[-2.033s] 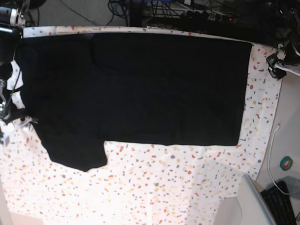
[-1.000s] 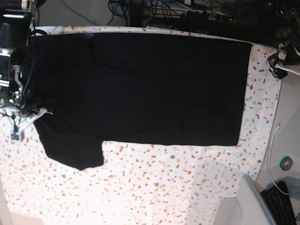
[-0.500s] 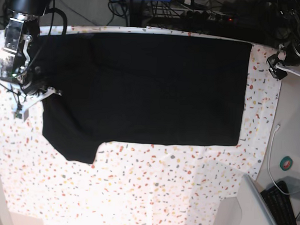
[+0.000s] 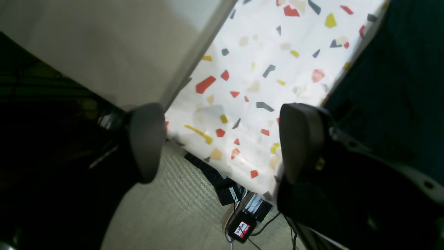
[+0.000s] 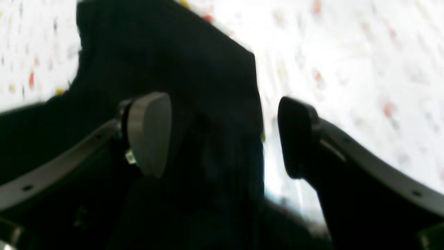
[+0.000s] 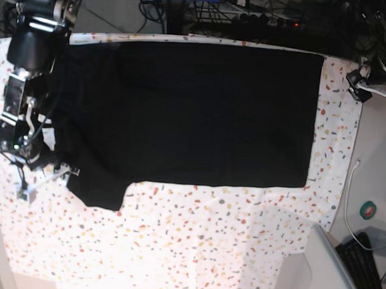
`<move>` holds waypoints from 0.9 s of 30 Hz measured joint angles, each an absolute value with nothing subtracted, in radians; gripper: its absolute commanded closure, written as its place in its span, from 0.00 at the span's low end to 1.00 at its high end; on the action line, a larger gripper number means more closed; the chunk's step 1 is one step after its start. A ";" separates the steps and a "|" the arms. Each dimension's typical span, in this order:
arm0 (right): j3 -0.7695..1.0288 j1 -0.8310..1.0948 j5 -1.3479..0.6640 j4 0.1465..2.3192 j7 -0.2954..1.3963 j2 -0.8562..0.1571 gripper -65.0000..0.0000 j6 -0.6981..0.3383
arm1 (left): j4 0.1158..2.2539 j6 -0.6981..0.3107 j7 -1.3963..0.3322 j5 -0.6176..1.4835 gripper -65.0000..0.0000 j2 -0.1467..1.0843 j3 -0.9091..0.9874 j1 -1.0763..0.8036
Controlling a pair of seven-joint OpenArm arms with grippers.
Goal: Layout the t-shirt on the table in an organized manner, then fold the t-shirt properly
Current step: 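Grasp the hem corner nearest the right gripper and pull it outward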
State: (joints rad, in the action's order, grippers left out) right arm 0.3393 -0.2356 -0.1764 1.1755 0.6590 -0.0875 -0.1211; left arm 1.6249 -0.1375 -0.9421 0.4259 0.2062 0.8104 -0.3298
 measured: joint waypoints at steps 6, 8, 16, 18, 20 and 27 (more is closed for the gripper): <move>0.342 -0.371 -0.161 0.795 0.514 -0.146 0.30 -0.113 | 1.625 -0.138 -0.939 0.426 0.26 0.205 0.810 -0.338; 0.342 -0.382 -0.156 0.750 0.507 -0.152 0.30 -0.113 | 1.625 -0.137 -0.939 0.426 0.26 0.202 0.811 -0.339; 0.342 -0.362 -0.156 0.759 0.485 -0.142 0.45 -0.113 | 1.625 -0.138 -0.939 0.427 0.26 0.200 0.811 -0.338; 0.342 -0.363 -0.154 0.759 0.482 -0.137 0.51 -0.112 | 1.625 -0.138 -0.939 0.427 0.26 0.199 0.811 -0.337; 0.342 -0.363 -0.156 0.759 0.479 -0.131 0.56 -0.112 | 1.625 -0.138 -0.939 0.427 0.26 0.199 0.811 -0.336; 0.342 -0.362 -0.158 0.751 0.452 -0.128 0.85 -0.113 | 1.625 -0.138 -0.939 0.427 0.26 0.199 0.810 -0.336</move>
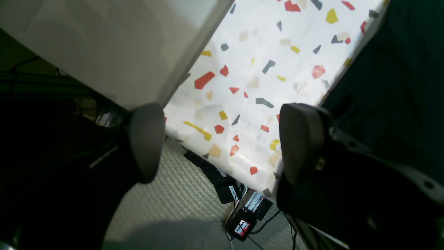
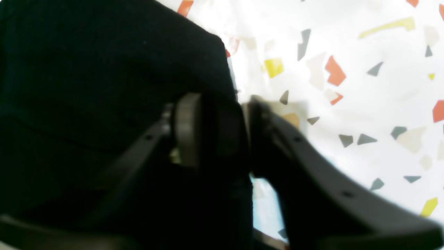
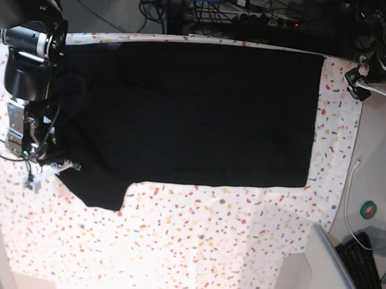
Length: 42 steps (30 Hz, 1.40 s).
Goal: Layout the t-shirt on the table in an organized manner, then fold the t-shirt properly
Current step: 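Grasp the hem corner nearest the right gripper and pull it outward, then grasp the hem corner with the left gripper, holding the other with the right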
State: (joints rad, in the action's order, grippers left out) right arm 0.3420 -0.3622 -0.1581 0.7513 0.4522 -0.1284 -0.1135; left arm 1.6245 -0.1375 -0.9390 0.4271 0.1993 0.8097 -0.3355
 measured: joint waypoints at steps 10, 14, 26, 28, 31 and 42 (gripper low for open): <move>0.342 -0.337 -0.166 0.854 0.472 -0.120 1.00 -0.157 | 1.524 -0.134 -0.944 0.422 0.26 0.255 0.715 -0.284; 0.343 -0.290 -0.156 1.023 0.542 -0.099 1.00 -0.156 | 1.488 -0.138 -0.935 0.424 0.26 0.291 0.648 -0.176; 0.340 -0.165 -0.157 1.282 0.647 -0.051 1.00 -0.159 | 0.996 -0.134 -0.851 0.426 0.26 0.333 0.336 0.301; 0.340 -0.156 -0.162 1.306 0.664 -0.052 1.00 -0.159 | 0.862 -0.147 -0.807 0.438 0.26 0.339 0.276 0.373; 0.339 -0.142 -0.159 1.343 0.675 -0.052 1.00 -0.159 | 0.675 -0.128 -0.749 0.414 0.26 0.356 0.176 0.463; 0.339 -0.117 -0.160 1.388 0.679 -0.055 1.00 -0.160 | 0.544 -0.139 -0.638 0.426 0.26 0.334 0.081 0.515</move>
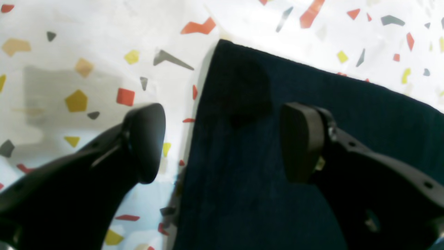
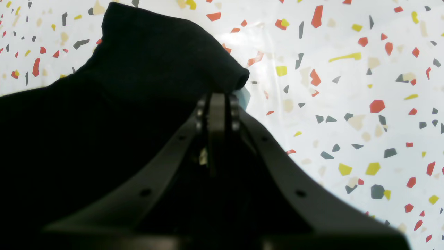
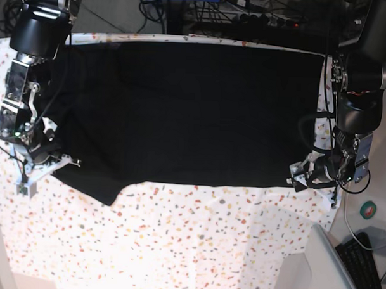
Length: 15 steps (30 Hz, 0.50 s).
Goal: Layout the t-shirt on the table in an organized manner, then fold the t-shirt properly
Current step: 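Grasp the hem corner with the left gripper, holding the other with the right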
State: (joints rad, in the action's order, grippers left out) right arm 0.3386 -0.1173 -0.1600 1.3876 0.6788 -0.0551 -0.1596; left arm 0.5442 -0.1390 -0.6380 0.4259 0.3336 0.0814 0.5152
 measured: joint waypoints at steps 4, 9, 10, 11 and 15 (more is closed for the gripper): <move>0.339 -0.118 -0.160 1.388 0.678 -0.056 1.00 -0.160 | 0.549 -0.129 -0.609 0.418 0.50 0.331 0.081 0.501; 0.339 -0.118 -0.160 1.388 0.678 -0.057 1.00 -0.160 | 0.546 -0.132 -0.616 0.427 1.00 0.337 0.086 0.496; 0.339 -0.118 -0.160 1.388 0.678 -0.057 1.00 -0.160 | 0.548 -0.134 -0.616 0.428 1.00 0.334 0.091 0.495; 0.339 -0.117 -0.160 1.388 0.678 -0.057 1.00 -0.160 | 0.549 -0.132 -0.619 0.427 1.00 0.333 0.091 0.496; 0.339 -0.118 -0.160 1.387 0.678 -0.057 1.00 -0.160 | 0.565 -0.132 -0.646 0.427 1.00 0.334 0.091 0.497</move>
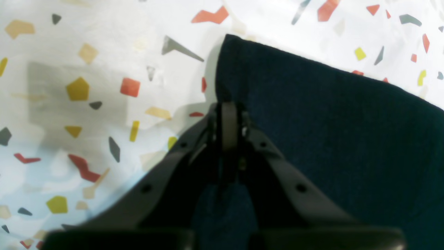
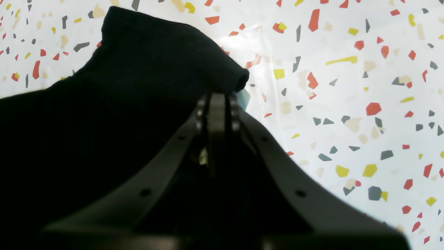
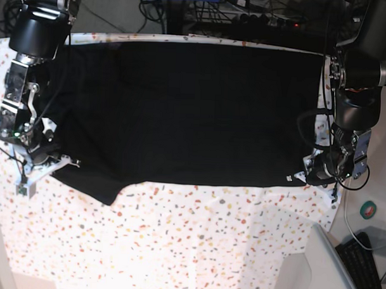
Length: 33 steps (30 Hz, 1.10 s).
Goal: Layout the t-shirt on the table in an organized manner, then fold the t-shirt properly
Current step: 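Grasp the hem corner with the left gripper, holding the other with the right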
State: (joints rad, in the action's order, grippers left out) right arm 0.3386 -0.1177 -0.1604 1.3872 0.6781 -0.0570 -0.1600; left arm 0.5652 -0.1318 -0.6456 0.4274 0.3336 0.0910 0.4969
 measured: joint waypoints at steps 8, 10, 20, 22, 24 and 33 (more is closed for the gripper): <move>0.338 -0.117 -0.162 1.386 0.680 -0.057 1.00 -0.162 | 0.829 -0.134 -0.938 0.440 1.00 0.359 0.163 0.376; 0.337 -0.118 -0.163 1.386 0.681 -0.056 1.00 -0.166 | 0.923 -0.139 -1.019 0.445 1.00 0.351 0.266 0.313; 0.337 -0.118 -0.163 1.385 0.678 -0.060 1.00 -0.169 | 1.258 -0.134 -1.123 0.425 1.00 0.311 0.434 0.030; 0.337 -0.118 -0.163 1.385 0.677 -0.060 1.00 -0.168 | 1.259 -0.134 -1.123 0.427 1.00 0.305 0.435 0.016; 0.337 -0.118 -0.163 1.385 0.678 -0.058 1.00 -0.168 | 1.259 -0.134 -1.123 0.426 1.00 0.308 0.438 0.014; 0.337 -0.119 -0.164 1.385 0.678 -0.057 1.00 -0.168 | 1.267 -0.134 -1.119 0.424 0.23 0.314 0.443 0.014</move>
State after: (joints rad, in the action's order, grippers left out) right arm 0.3367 -0.1188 -0.1638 1.3853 0.6777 -0.0566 -0.1684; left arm 1.2671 -0.1337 -1.1187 0.4236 0.3138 0.4427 0.0139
